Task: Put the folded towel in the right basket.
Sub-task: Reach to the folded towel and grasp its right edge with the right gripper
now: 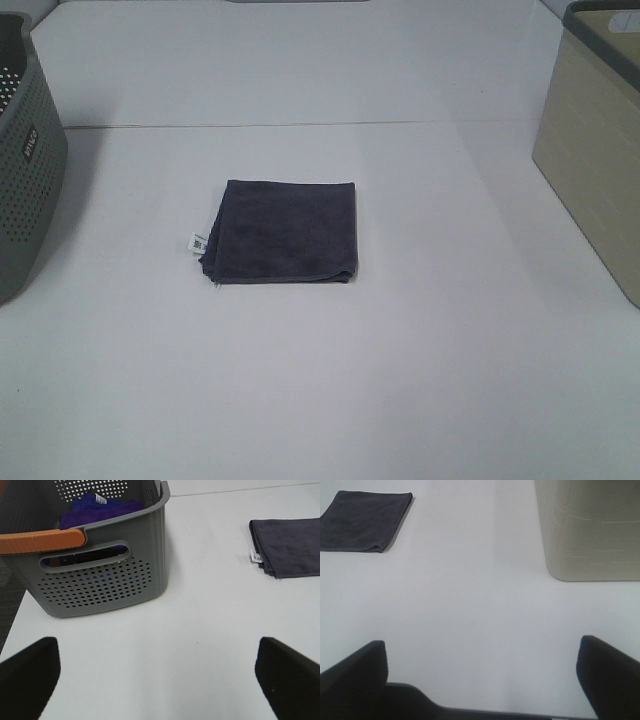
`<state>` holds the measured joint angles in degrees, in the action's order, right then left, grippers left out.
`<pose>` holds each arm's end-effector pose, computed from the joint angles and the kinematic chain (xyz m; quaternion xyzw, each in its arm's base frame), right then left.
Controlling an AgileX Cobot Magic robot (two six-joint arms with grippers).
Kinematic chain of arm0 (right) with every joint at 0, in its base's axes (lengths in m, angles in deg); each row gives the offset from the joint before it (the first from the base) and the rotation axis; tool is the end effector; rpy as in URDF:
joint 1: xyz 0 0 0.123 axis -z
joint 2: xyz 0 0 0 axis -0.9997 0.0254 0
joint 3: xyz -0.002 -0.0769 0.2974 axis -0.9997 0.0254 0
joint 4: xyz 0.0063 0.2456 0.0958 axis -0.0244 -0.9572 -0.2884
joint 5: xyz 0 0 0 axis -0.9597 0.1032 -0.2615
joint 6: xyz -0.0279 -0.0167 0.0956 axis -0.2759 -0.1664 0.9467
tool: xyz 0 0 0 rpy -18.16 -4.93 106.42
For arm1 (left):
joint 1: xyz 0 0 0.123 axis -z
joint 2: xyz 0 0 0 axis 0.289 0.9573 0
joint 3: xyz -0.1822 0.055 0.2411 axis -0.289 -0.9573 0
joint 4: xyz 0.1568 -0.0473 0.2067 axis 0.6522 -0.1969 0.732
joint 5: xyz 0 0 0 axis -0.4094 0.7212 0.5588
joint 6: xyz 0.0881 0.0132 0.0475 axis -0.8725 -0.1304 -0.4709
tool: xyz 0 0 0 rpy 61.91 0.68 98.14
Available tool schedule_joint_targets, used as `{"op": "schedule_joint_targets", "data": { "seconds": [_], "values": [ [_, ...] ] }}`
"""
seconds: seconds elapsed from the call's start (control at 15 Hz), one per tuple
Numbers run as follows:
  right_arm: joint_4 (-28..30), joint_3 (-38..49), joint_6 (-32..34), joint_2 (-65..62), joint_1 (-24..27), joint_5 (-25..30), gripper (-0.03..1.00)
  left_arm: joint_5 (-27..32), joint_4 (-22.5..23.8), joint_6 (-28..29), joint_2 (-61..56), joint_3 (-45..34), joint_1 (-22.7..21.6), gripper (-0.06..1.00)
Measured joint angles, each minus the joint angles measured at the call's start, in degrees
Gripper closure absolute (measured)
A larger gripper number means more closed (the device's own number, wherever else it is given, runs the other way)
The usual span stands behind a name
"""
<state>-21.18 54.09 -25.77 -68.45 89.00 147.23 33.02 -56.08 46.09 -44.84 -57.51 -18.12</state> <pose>-0.0054 0.0085 0.2608 -0.0403 0.8738 0.0214 0.4842 -0.0091 -0.0017 0.2812 0.0190 0.8478 0.0153 0.5297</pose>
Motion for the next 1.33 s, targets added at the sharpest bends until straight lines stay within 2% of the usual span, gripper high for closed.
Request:
{"op": "schedule_joint_targets", "data": {
  "seconds": [1.33],
  "values": [
    [0.2, 0.0, 0.0, 0.0, 0.0, 0.0, -0.02, 0.0, 0.0, 0.0, 0.0, 0.0, 0.0, -0.05]
  ]
}}
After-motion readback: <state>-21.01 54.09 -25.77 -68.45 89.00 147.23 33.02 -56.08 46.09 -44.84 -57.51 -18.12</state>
